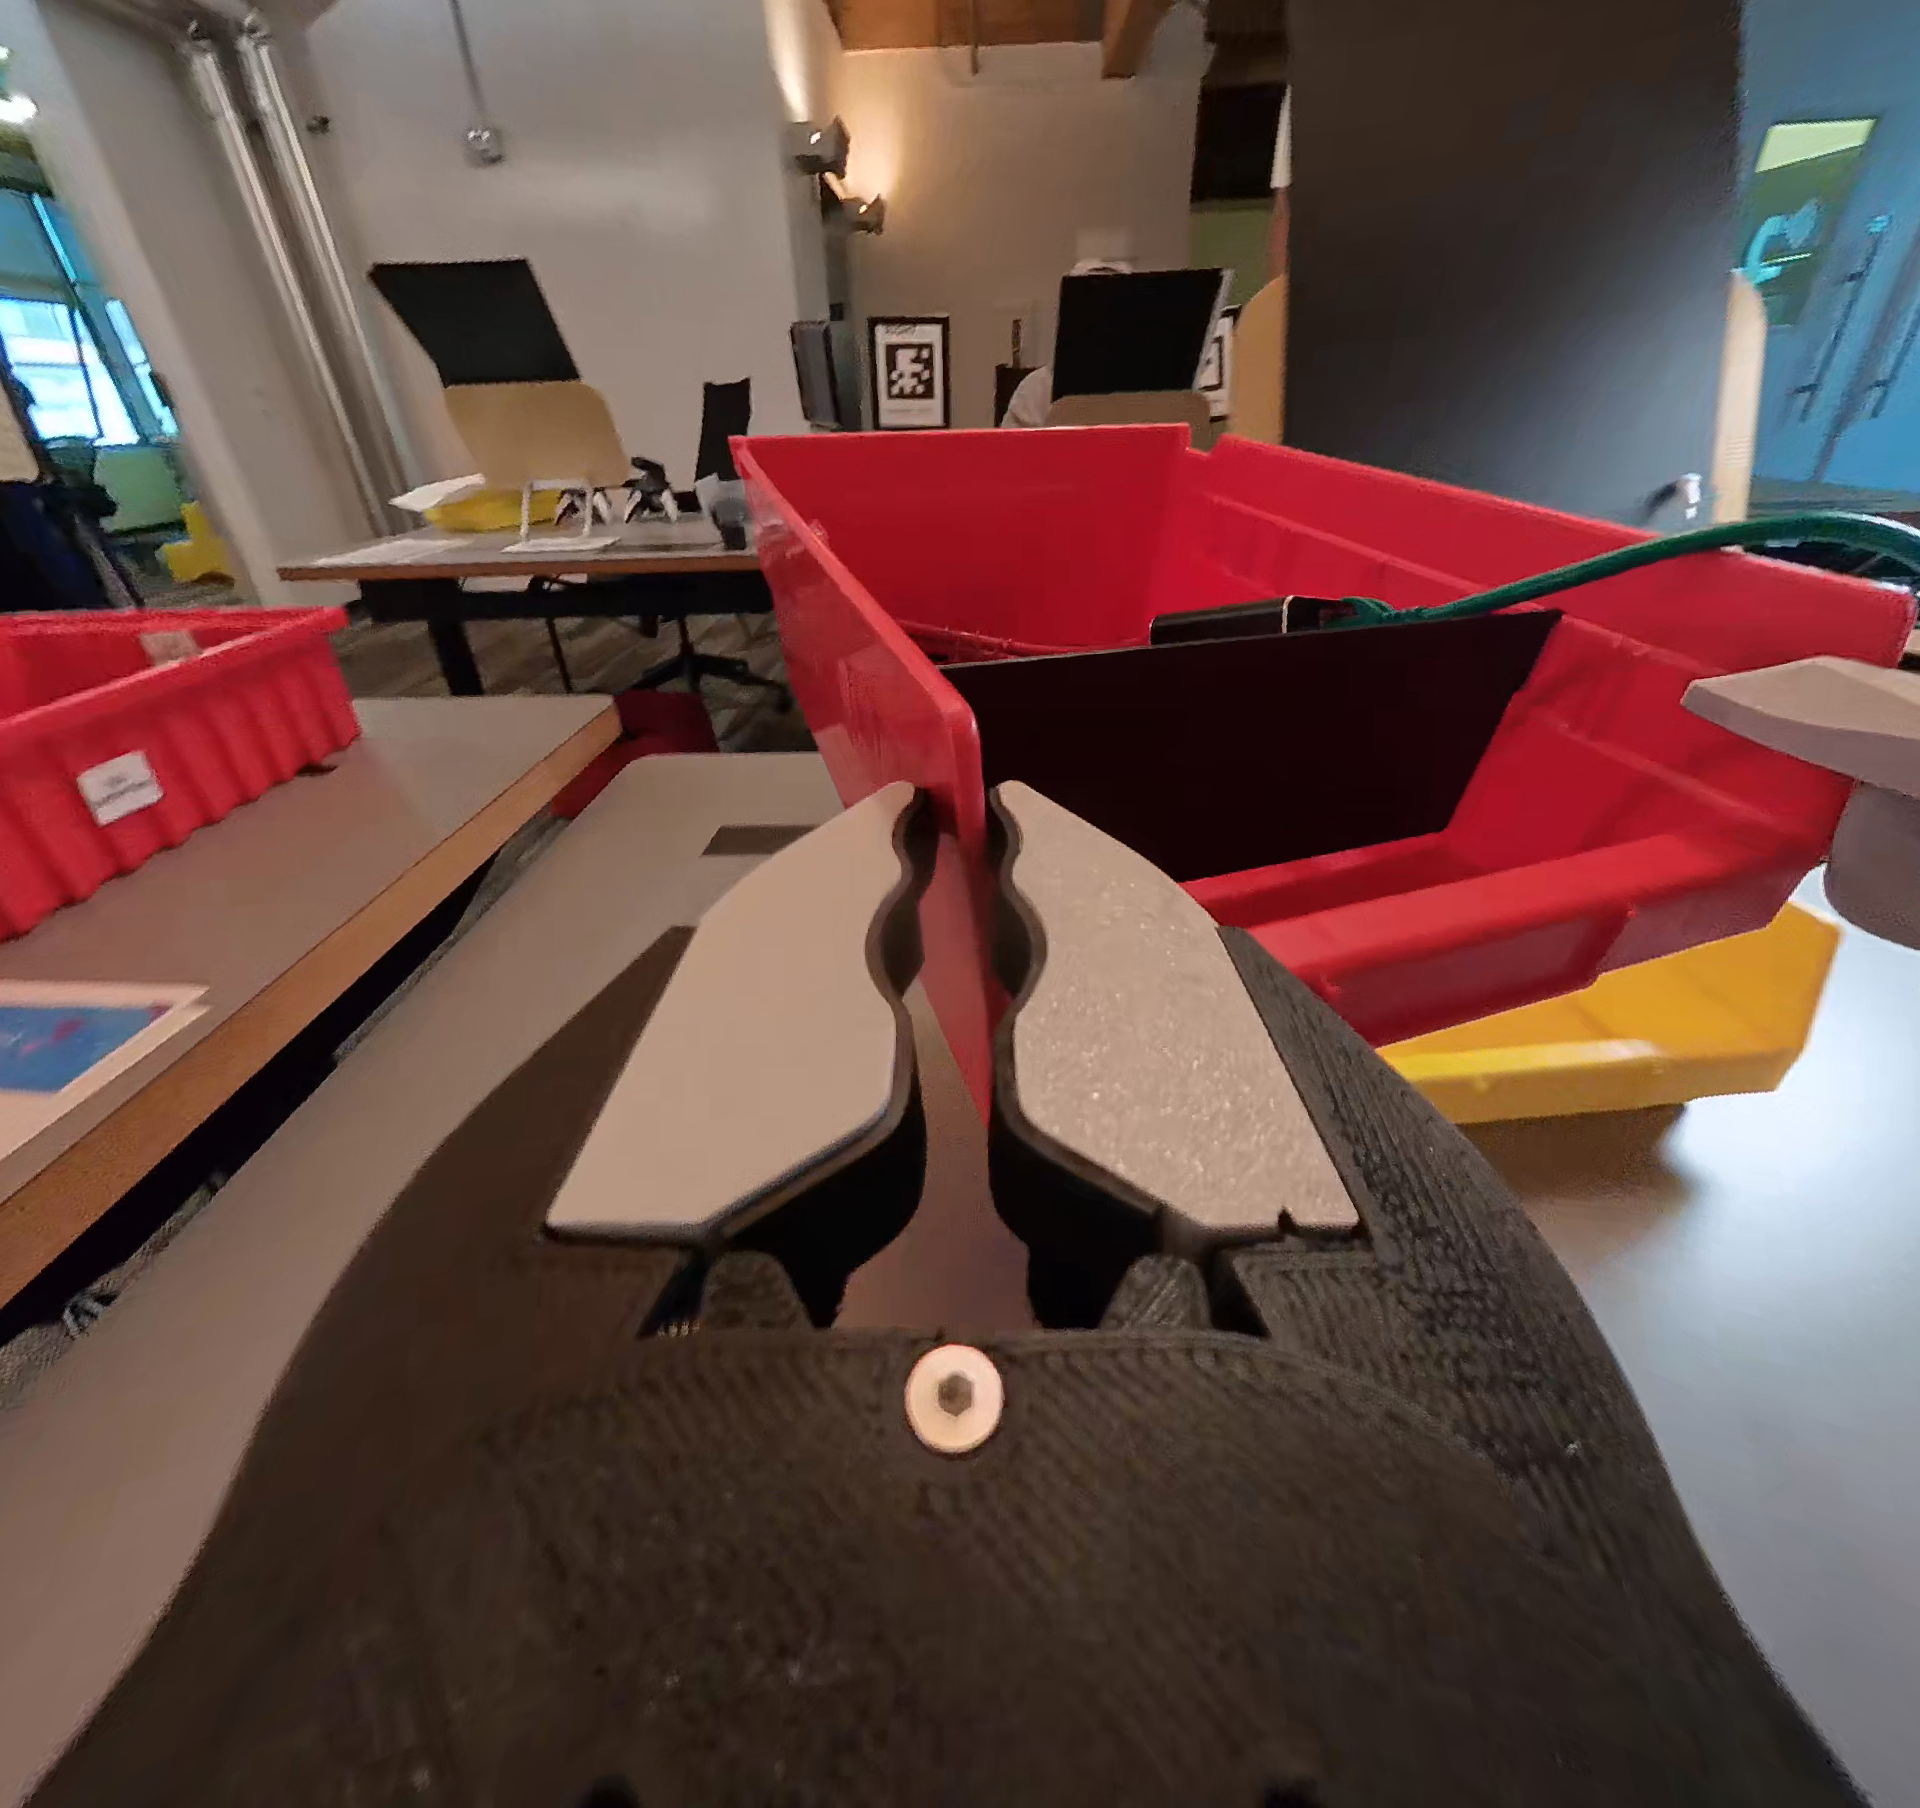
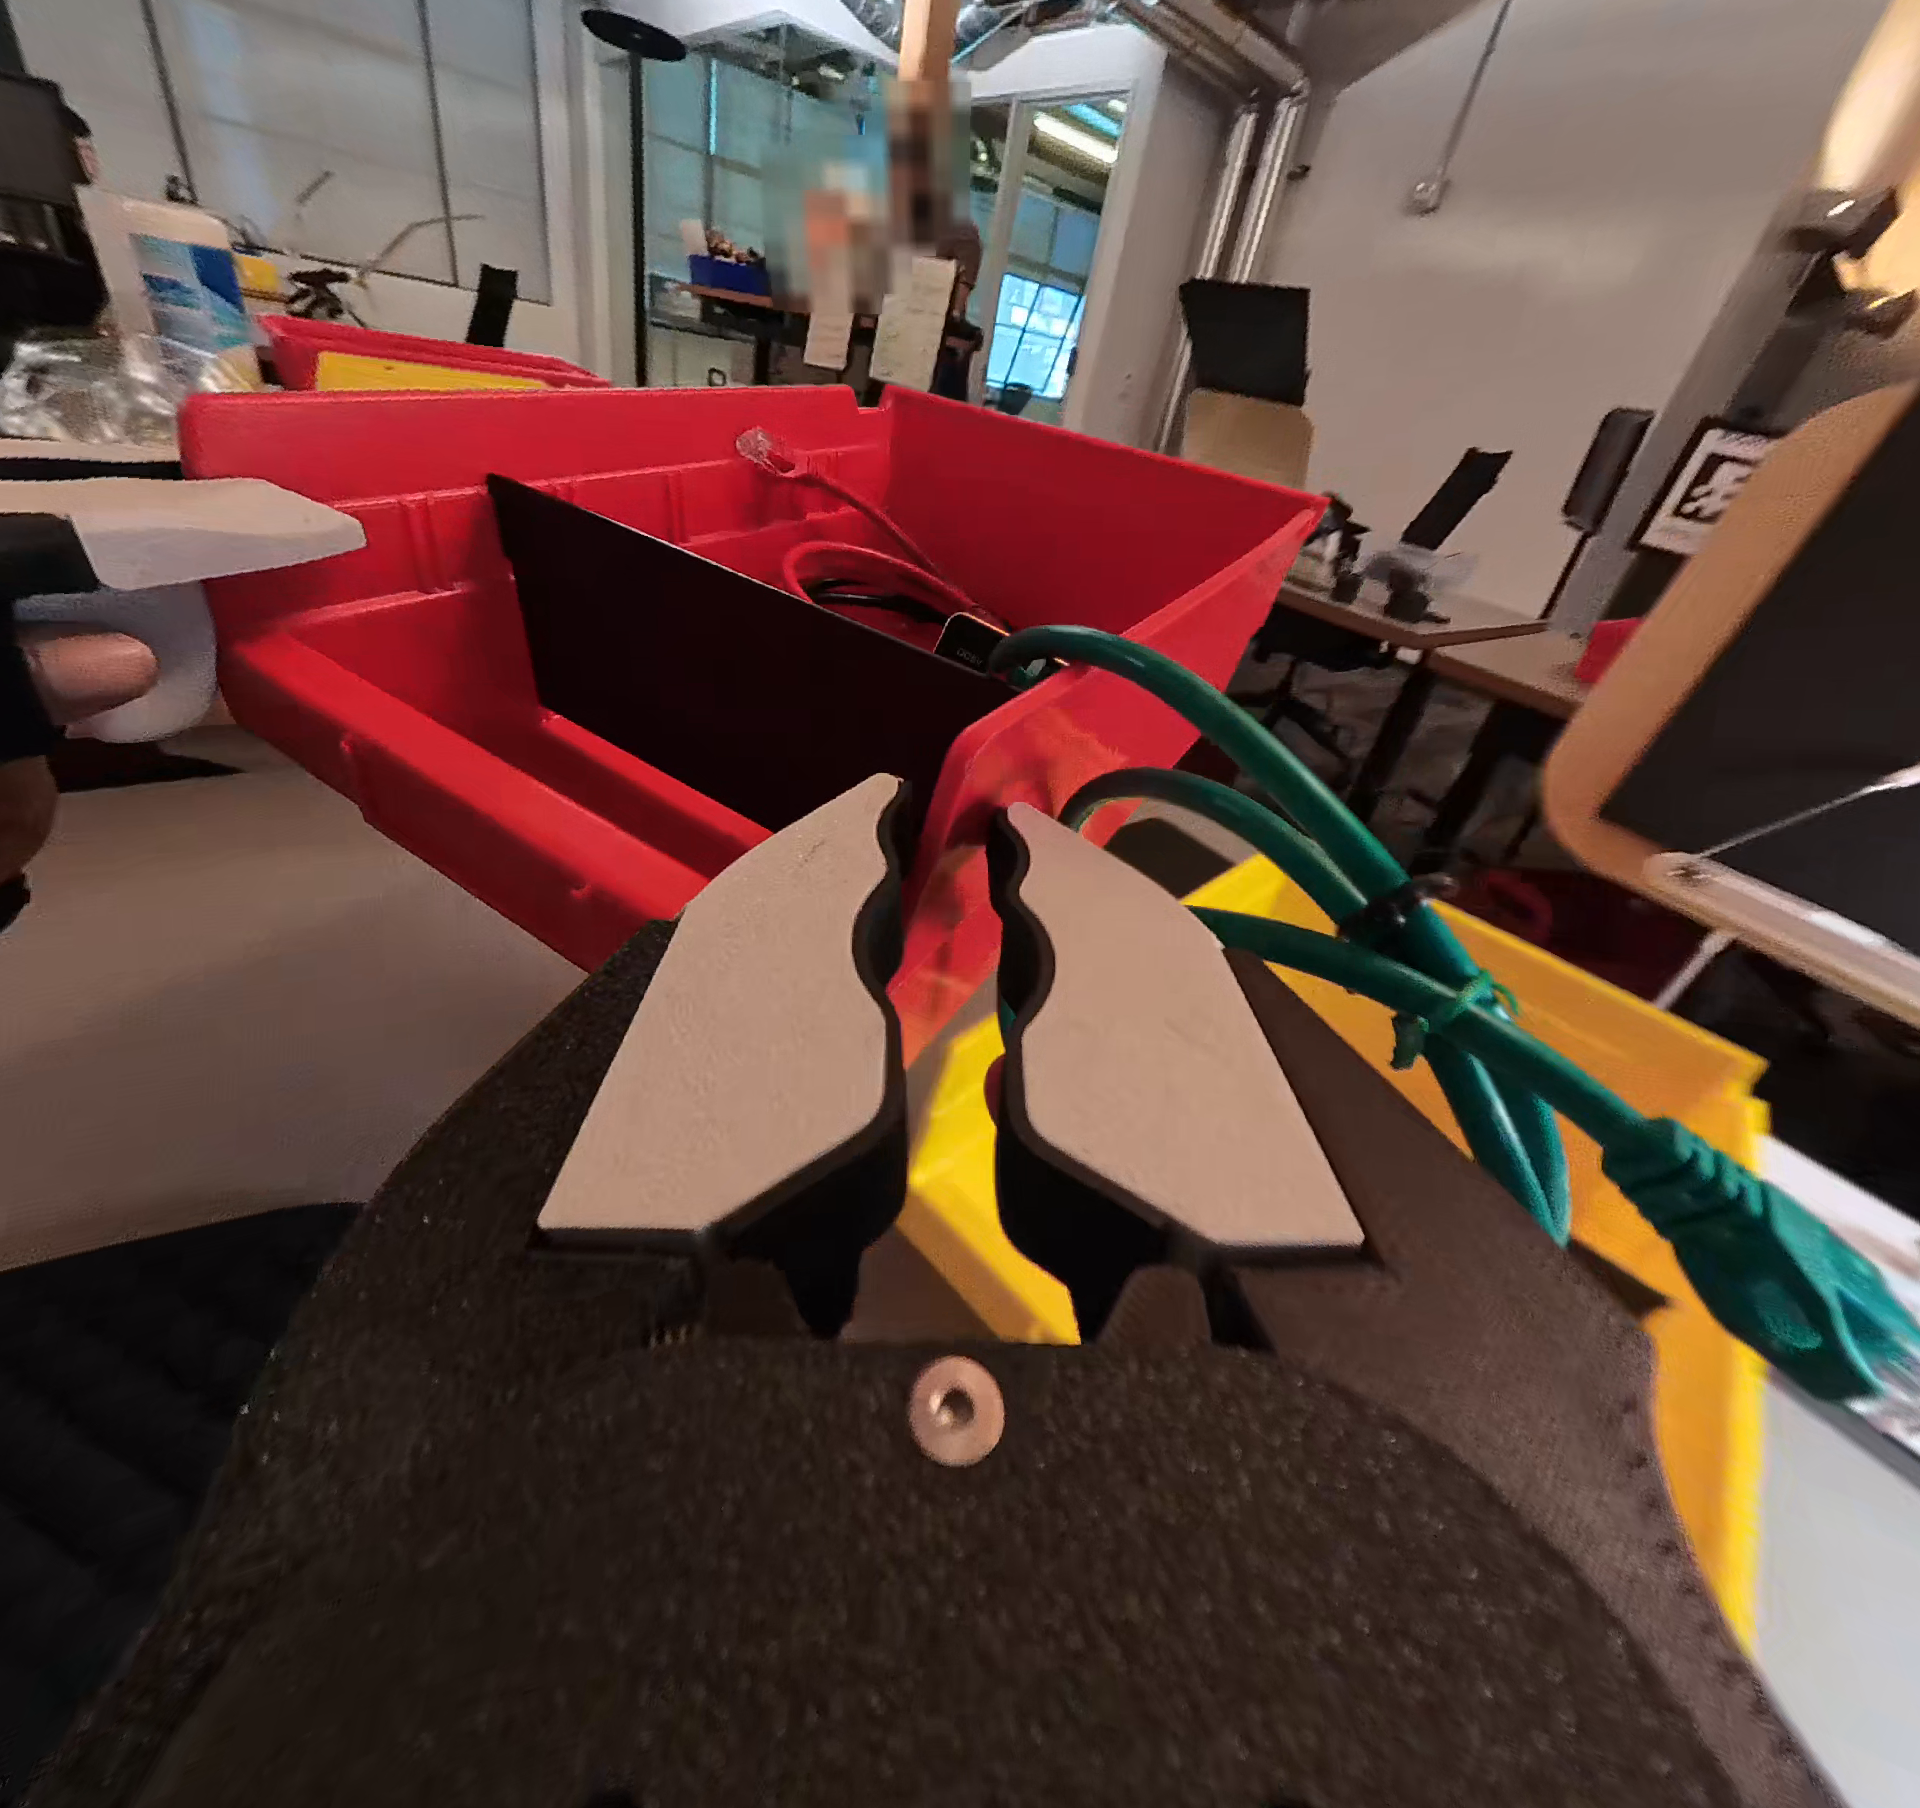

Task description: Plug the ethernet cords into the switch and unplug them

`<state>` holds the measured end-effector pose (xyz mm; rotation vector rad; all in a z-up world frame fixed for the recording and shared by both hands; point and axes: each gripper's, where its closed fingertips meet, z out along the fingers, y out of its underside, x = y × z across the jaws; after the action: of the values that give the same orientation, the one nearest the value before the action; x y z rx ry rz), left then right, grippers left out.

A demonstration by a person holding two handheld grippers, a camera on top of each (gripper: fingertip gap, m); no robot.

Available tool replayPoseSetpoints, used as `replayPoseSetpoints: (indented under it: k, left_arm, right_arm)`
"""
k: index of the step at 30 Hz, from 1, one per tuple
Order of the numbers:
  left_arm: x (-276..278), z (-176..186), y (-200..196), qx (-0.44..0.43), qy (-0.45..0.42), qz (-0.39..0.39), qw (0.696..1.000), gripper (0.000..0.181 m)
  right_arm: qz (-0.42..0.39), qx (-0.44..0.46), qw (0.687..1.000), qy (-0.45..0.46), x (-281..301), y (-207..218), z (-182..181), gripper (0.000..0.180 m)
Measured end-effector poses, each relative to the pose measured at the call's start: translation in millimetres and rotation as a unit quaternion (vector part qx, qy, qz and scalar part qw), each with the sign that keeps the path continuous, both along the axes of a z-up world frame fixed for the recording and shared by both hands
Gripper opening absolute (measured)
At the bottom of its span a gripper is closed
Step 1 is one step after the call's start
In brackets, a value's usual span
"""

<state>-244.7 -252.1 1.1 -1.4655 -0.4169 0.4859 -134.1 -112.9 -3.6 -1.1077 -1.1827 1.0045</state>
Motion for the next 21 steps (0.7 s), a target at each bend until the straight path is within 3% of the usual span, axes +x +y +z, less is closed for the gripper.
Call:
replayPoseSetpoints:
  k: [9, 16, 21]
  left_arm:
    - [-38.4, -66.1, -31.9, -0.037, -0.049, 0.019, 0.998, 0.009]
    - [-47.6, -122.5, -13.3, -0.065, -0.091, -0.001, 0.994, 0.009]
    - [-43.0, -142.9, 1.6, -0.110, -0.110, -0.025, 0.987, 0.011]
  right_arm:
    - [0.029, -0.031, 0.998, -0.052, -43.1, -25.1, -71.8, 0.014]
    - [0.005, -0.044, 0.994, -0.103, -43.1, -10.5, -123.6, 0.014]
    - [0.002, -0.059, 0.990, -0.125, -30.7, -5.0, -139.0, 0.018]
